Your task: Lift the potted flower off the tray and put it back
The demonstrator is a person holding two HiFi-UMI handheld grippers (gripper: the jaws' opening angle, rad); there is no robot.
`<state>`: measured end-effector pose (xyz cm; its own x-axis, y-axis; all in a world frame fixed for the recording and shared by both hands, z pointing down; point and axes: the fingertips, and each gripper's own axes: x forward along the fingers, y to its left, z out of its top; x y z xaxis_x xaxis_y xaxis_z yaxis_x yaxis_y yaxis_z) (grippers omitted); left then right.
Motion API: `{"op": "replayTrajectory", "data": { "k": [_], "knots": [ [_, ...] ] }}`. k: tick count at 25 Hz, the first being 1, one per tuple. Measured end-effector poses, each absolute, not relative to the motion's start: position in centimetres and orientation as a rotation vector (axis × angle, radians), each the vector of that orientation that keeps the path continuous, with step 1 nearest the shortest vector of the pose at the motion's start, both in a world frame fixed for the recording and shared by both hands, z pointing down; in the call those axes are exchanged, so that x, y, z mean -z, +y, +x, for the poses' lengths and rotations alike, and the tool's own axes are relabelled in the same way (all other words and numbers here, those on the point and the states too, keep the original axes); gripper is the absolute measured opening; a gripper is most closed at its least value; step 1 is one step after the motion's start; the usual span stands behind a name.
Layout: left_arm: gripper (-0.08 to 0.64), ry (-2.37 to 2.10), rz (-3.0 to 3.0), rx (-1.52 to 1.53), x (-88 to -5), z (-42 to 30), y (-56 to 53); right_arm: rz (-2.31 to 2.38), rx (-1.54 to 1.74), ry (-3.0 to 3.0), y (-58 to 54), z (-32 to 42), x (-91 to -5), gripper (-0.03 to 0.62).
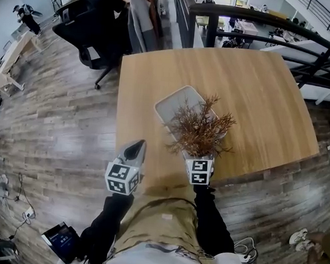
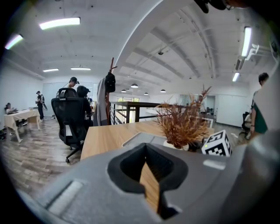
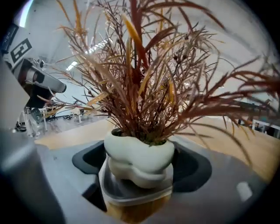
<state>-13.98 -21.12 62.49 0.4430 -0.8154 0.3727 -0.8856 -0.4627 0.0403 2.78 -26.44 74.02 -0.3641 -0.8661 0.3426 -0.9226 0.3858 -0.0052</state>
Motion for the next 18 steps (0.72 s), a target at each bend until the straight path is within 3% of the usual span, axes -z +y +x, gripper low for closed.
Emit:
{"op": "replayTrajectory", "data": {
  "k": [10, 18],
  "knots": [
    [0.002, -1.488, 2.460, -0.453, -60.8, -14.0, -20.2, 1.524, -0.359, -2.353, -23.9, 3.2, -74.2, 0.454],
    [0.002, -1.460, 2.480, -0.445, -56.5, -12.2, -18.2, 1.529, -0.409, -2.350, -19.0, 3.5, -69.2, 0.370]
  ]
}}
